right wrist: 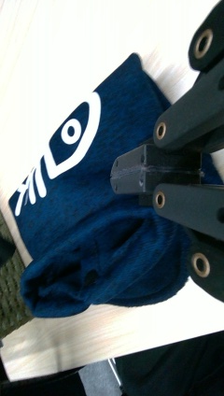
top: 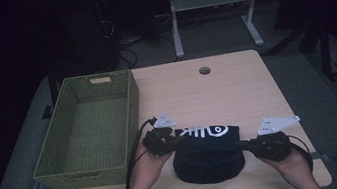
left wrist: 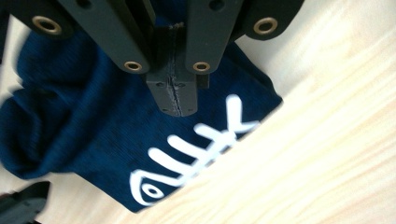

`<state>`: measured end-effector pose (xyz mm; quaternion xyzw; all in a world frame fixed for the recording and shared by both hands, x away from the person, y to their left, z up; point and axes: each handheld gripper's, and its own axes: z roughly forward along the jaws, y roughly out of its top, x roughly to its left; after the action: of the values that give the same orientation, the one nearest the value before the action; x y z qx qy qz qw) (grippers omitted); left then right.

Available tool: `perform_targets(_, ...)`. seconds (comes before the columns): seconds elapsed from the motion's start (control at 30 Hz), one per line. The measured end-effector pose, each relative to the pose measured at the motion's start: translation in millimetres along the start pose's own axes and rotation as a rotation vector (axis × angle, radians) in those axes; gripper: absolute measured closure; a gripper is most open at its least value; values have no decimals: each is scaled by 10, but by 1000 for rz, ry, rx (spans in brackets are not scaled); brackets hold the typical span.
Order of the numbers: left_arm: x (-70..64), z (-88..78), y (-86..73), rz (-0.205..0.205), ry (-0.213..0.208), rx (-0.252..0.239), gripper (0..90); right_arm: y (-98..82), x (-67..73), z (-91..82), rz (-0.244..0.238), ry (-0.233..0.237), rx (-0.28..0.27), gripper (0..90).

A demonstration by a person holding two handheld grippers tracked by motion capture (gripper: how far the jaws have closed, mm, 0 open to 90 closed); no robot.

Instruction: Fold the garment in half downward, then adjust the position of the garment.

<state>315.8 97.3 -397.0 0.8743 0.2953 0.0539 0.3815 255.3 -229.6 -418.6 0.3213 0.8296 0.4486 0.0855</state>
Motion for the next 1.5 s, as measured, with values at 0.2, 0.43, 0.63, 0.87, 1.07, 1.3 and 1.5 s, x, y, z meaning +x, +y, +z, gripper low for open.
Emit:
perform_targets(0.2,92,175,66,25,35,24,897,19,61,66,-17,50,0,899)
perform_targets(0.43,137,424,58,37,29,87,898,-64,185,221,-41,94,65,900)
perform_targets(0.63,178,593,113,92,22,121,899,-158,253,372,-49,112,116,900)
perform_targets(0.87,220,725,213,99,-16,132,900,-182,335,490,-64,153,143,900)
perform_targets(1.07,221,801,286,118,-44,129,899,-163,417,561,-77,192,151,900)
perform_targets(1.3,150,574,260,108,-45,54,898,-97,323,404,-74,131,59,900)
perform_targets(1.5,21,350,135,95,-63,40,880,-52,120,285,-41,32,24,900)
